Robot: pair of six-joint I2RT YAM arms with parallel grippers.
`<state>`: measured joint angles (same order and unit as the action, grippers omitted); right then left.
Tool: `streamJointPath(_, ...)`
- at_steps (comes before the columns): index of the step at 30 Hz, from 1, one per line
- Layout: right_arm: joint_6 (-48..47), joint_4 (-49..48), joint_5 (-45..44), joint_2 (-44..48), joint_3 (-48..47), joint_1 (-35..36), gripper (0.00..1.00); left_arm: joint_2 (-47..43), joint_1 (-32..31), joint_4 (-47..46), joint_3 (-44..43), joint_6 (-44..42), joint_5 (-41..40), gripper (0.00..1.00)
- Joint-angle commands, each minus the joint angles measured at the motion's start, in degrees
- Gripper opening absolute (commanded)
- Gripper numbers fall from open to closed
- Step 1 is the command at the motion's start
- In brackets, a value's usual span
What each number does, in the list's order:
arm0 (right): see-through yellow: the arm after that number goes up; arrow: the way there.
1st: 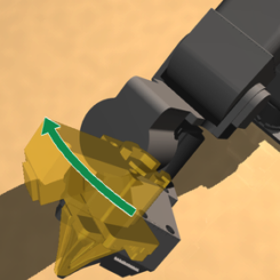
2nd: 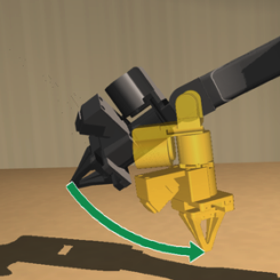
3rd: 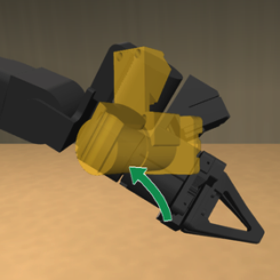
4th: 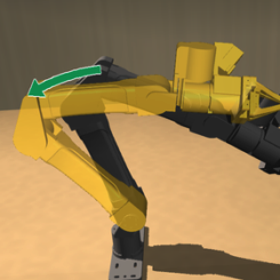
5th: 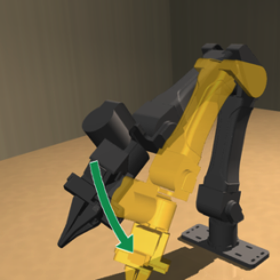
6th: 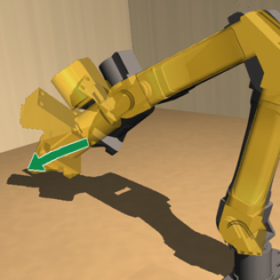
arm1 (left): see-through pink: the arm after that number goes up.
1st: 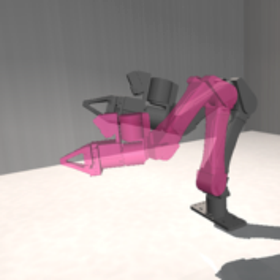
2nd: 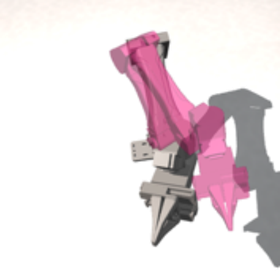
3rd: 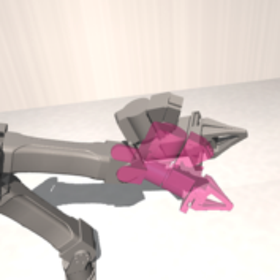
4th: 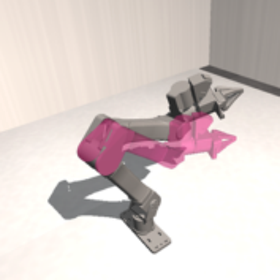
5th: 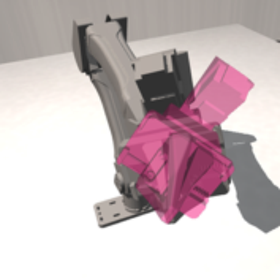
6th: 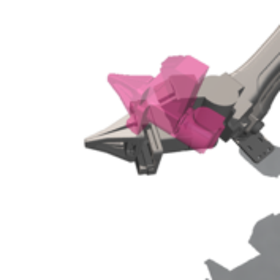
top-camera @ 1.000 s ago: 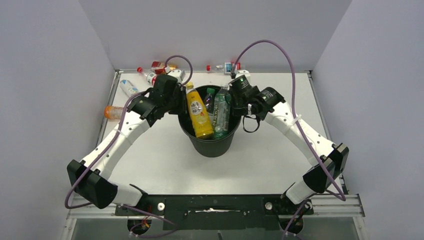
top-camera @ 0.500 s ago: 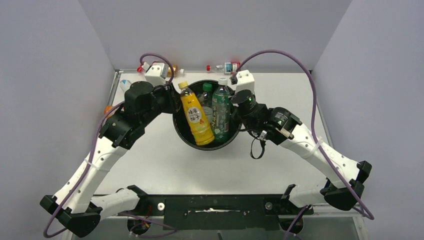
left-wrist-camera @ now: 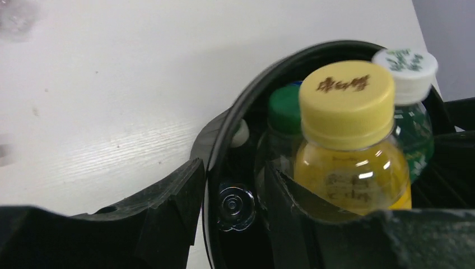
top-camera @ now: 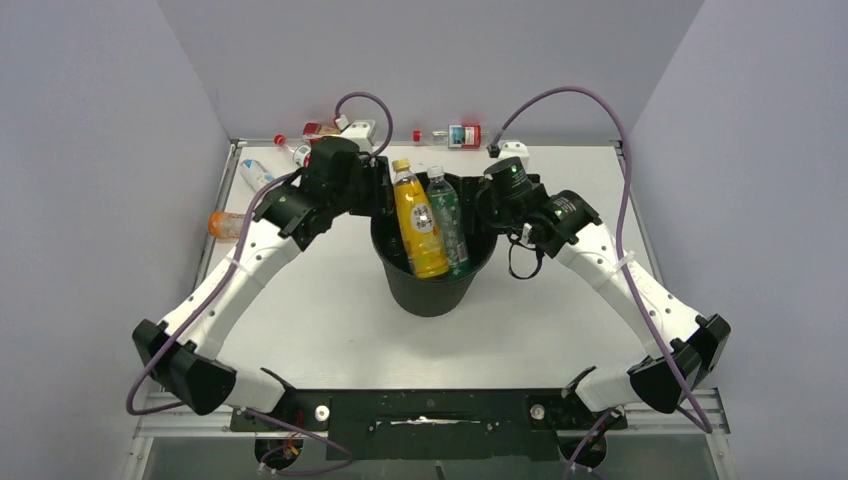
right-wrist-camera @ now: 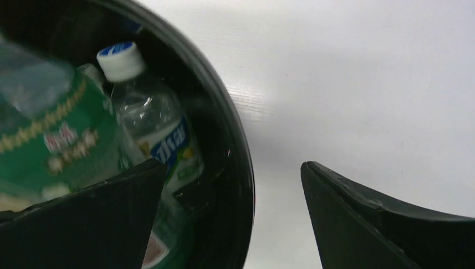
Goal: Put the plastic bottles in the bin
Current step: Adjust the trash bin at the center of the board.
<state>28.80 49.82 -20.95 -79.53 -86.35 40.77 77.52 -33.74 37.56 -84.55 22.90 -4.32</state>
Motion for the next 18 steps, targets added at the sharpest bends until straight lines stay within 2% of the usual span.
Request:
streamJointPath(1, 4.1, -0.7, 9.4, 0.4, 0.9, -3.1, 0.98, 6.4, 0.2, 5.0, -5.8, 1.6, 4.6, 0.45)
streamJointPath(6, 3.6, 1.7, 7.9, 1.4, -2.7, -3.4, 0.98, 4.5, 1.2, 2.4, -3.9, 2.4, 4.1, 0.53)
streamJointPath(11, 2.3, 4.1, 5.9, 1.2, -6.4, -3.4, 0.98, 3.4, 5.5, 3.7, -2.4, 1.8, 4.1, 0.58)
streamJointPath(14, 1.6, 5.2, 4.8, 1.8, -8.3, -3.4, 0.98, 0.8, 8.1, 3.4, -1.6, 1.7, 4.9, 0.64)
streamJointPath(18, -0.2, 4.7, 7.2, 2.4, -8.1, -3.1, 0.98, -0.8, 10.8, 4.5, -2.3, 0.0, 3.8, 0.71)
